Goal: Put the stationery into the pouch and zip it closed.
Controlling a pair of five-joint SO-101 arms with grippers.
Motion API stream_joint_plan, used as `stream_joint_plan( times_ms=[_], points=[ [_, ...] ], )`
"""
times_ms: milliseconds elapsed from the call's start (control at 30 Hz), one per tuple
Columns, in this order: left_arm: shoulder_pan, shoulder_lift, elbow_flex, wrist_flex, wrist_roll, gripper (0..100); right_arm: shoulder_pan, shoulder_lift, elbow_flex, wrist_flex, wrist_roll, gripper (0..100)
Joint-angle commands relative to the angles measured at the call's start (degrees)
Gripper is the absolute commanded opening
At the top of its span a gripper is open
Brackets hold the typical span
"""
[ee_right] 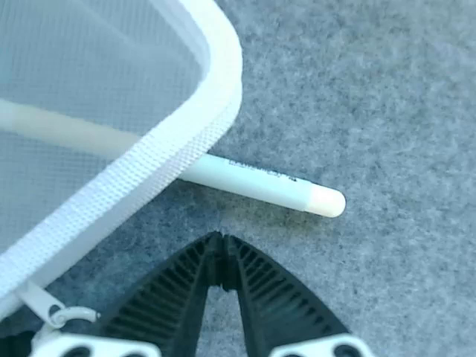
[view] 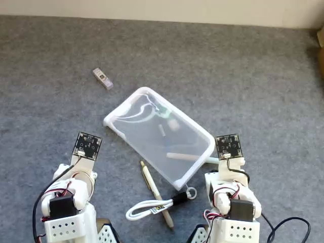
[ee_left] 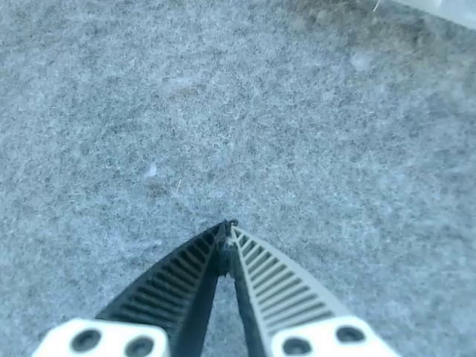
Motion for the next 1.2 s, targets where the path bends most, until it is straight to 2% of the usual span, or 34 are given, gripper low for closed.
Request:
stream_joint_plan(
  times_ms=[0, 200, 333, 533, 667, 867, 1000, 1167],
  points=[
    [-0.4, -0.4, 1.27, 0.35, 0.53, 1, -0.66, -0.84, 7.52, -0.22, 0.26, 0.4],
    [-0.4, -0.4, 1.27, 0.35, 0.53, 1, -0.57, -0.31, -2.33, 3.21, -0.09, 0.4],
    [-0.4, -0.4, 1.27, 0.35, 0.53, 1, -0.84, -0.31, -10.33, 6.73, -5.98, 0.4],
    [-0.4, -0.4, 1.27, 0.35, 0.53, 1, -6.64, 0.57, -14.73, 8.66, -6.68, 0.4],
    [-0.4, -0.4, 1.27, 0.35, 0.53, 1, -9.63, 7.6, -16.57, 8.31, -9.58, 0.4],
    [-0.4, -0.4, 1.27, 0.35, 0.53, 1, -17.63, 26.33, -25.45, 8.22, -14.33, 0.4],
    [-0.4, -0.4, 1.27, 0.35, 0.53, 1, -20.88, 36.79, -28.88, 1.71, -16.97, 0.4],
    [-0.4, -0.4, 1.27, 0.35, 0.53, 1, -21.41, 45.93, -27.82, -8.22, -19.16, 0.4]
  ],
)
